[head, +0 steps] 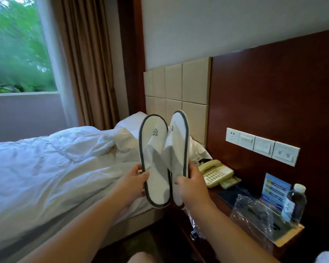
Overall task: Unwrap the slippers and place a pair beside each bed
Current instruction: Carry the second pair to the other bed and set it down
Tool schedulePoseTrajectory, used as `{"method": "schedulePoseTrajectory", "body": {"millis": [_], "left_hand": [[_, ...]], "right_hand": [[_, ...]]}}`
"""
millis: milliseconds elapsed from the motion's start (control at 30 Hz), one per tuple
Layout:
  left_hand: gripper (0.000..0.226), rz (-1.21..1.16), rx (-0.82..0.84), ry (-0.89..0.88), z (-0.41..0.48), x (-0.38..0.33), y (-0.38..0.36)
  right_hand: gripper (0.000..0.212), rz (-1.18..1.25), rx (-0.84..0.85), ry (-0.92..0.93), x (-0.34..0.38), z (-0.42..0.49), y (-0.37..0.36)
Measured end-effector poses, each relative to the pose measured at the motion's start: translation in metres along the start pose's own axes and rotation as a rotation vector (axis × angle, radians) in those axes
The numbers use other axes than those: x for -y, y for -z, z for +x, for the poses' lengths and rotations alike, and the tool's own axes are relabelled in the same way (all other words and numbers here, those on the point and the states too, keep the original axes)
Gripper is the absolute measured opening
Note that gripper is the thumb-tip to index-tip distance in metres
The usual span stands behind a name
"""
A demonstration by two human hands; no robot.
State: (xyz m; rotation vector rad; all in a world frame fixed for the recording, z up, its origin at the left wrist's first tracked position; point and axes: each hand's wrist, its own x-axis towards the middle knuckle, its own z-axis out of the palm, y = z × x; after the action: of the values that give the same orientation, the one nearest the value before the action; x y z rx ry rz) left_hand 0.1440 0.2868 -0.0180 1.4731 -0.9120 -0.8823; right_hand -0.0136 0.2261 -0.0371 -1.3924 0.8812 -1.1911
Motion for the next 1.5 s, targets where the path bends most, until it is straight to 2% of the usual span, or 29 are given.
{"method": "schedulePoseTrajectory", "body": {"millis": [67, 167, 433, 900, 933, 1067, 1167, 1333, 1433, 1500], "left_hand": [[0.02, -0.003, -0.062, 0.005, -0.003, 0.001, 0.019], [0.022, -0.009, -0.111, 0.006, -0.007, 0.006, 0.046], [0.024, -0.05, -0.174, 0.016, -0.023, 0.019, 0.091], [0.022, -0.119, -0.155, 0.0, -0.04, 0.018, 0.118], [0.024, -0.126, -0.154, -0.018, -0.041, 0.017, 0.119], [0.066, -0.049, -0.174, -0.129, -0.048, 0.006, 0.123], [0.073, -0.085, -0.181, -0.178, -0.053, -0.005, 0.115], [0.059, -0.25, -0.03, -0.207, -0.052, -0.019, 0.103], [0.025, -0.305, -0.049, -0.238, -0.051, -0.021, 0.104], [0.033, -0.261, -0.086, -0.259, -0.052, -0.023, 0.112]], "right_hand": [[0.039, 0.039, -0.037, -0.054, 0.009, 0.002, -0.004], [0.034, 0.18, 0.018, -0.111, 0.017, 0.004, -0.005], [0.039, 0.3, 0.251, -0.168, 0.015, -0.009, -0.026], [0.042, 0.43, 0.317, -0.192, 0.032, -0.02, -0.065], [0.043, 0.438, 0.336, -0.197, 0.033, -0.021, -0.068], [0.049, 0.448, 0.404, -0.193, 0.041, -0.027, -0.081], [0.052, 0.465, 0.467, -0.163, 0.052, -0.033, -0.097], [0.06, 0.422, 0.561, -0.147, 0.072, -0.038, -0.119], [0.059, 0.409, 0.647, -0.192, 0.079, -0.039, -0.126], [0.051, 0.469, 0.679, -0.231, 0.08, -0.039, -0.128]]}}
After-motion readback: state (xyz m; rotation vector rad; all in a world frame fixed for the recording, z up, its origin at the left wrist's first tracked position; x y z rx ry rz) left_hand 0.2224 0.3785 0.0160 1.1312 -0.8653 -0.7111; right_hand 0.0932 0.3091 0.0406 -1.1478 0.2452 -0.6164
